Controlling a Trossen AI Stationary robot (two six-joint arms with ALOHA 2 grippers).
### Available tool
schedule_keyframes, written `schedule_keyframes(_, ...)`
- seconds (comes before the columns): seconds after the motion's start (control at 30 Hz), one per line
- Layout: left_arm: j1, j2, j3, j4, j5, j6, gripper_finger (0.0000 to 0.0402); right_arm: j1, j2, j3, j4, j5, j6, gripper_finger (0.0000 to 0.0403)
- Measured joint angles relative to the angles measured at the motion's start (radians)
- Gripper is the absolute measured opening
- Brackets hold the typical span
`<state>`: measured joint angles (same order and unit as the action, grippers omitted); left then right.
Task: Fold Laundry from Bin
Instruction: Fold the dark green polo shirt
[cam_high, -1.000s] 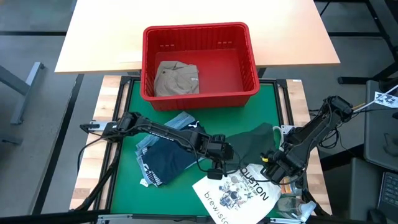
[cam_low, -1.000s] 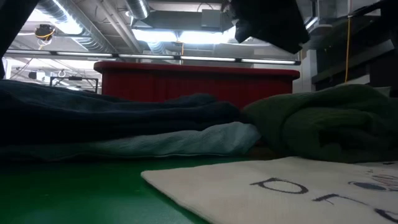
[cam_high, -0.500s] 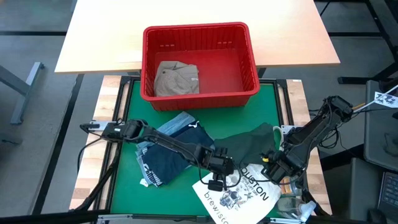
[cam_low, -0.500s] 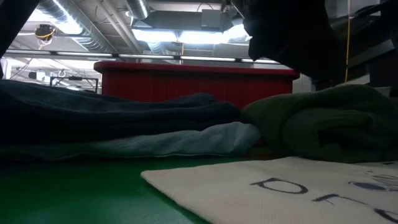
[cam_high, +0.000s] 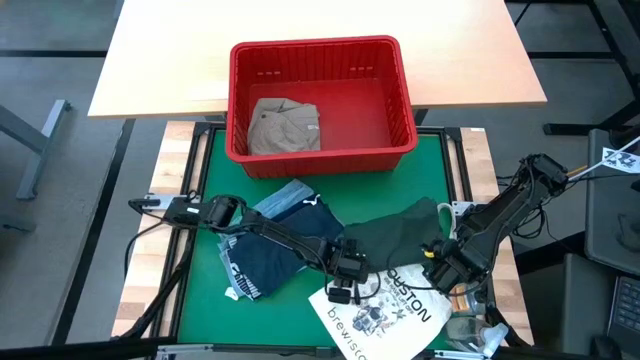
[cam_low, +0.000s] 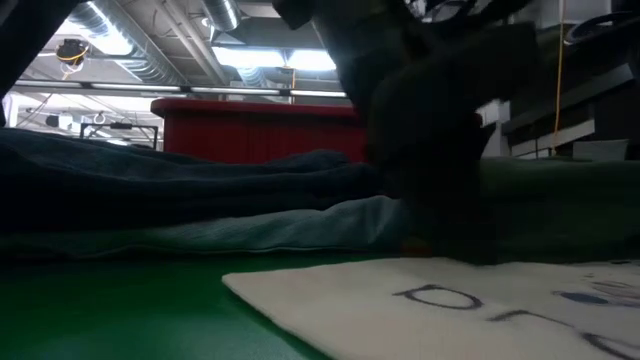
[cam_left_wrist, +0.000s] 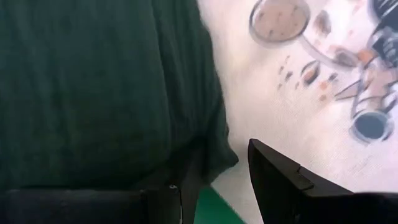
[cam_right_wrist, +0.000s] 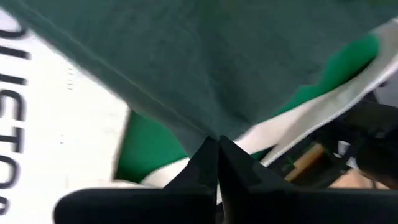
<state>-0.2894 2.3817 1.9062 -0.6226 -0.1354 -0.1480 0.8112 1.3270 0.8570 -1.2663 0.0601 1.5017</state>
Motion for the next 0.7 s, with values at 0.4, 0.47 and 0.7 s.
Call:
schedule_keyframes(0.4,0.003,-0.003,0.0,-0.024,0.089,-0.008,0.0125,0.0,0.0,0.0,-0.059,-0.03,-0.02,0.0002)
schedule_keyframes(0.47,0.003,-0.017,-0.001,-0.036,0.121,-0.011,0.0125,0.0,0.0,0.0,-0.058,-0.028,-0.02,0.0002)
schedule_keyframes(0.7,0.001,-0.103,0.023,-0.055,0.13,-0.028,0.0125,0.0,0.0,0.0,-0.062,-0.03,-0.02,0.0006)
